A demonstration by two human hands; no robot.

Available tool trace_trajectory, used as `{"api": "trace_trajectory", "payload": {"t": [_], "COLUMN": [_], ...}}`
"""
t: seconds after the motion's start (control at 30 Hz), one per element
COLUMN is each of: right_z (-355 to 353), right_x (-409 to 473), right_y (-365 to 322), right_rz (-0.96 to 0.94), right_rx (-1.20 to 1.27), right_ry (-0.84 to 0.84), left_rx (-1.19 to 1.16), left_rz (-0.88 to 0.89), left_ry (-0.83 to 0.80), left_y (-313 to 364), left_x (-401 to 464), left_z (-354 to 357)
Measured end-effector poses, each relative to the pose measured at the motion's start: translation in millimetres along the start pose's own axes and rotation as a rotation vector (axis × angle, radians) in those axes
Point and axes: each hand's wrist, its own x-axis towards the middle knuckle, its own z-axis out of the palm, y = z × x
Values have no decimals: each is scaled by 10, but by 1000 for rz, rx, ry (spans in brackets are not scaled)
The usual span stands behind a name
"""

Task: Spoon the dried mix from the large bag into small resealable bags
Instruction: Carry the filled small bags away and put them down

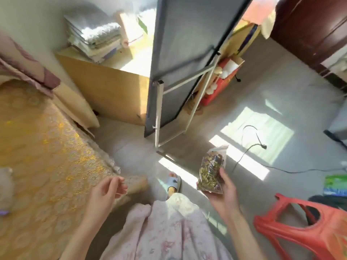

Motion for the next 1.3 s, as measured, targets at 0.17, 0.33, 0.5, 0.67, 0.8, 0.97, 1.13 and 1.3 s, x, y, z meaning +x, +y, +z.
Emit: {"api": "trace_trajectory", "payload": {"t": [0.17,0.33,0.5,0.67,0.8,0.97,1.13,1.3], "right_z": [-449,-899,-1338,-1727,-1910,-2020,-2062,-1931], "right_x": [-49,4,184,389,578,1012,1659,2421], "right_y": [-186,-508,-1042,-1634,-1998,-2502,-3081,-3801], "right_rz": [-109,-173,-238,-302,-333,-317,-325,-372], "right_rx": [106,169,233,274,286,234,277,331], "right_ry": [168,283,364,398,462,514,550,591], "left_rx": [100,243,322,315,320,400,396,418], "left_rz": [28,37,95,189,259,260,179,122], "left_ry": [-147,-286,-433,-569,-646,-670,-622,-614], "left_y": [67,201,611,1246,1602,1780,1939,2461], "left_x": [182,546,884,998,1111,1506,2114,2955], "left_z": [475,1117,2187,3369,4028,4512,5030,5656]}}
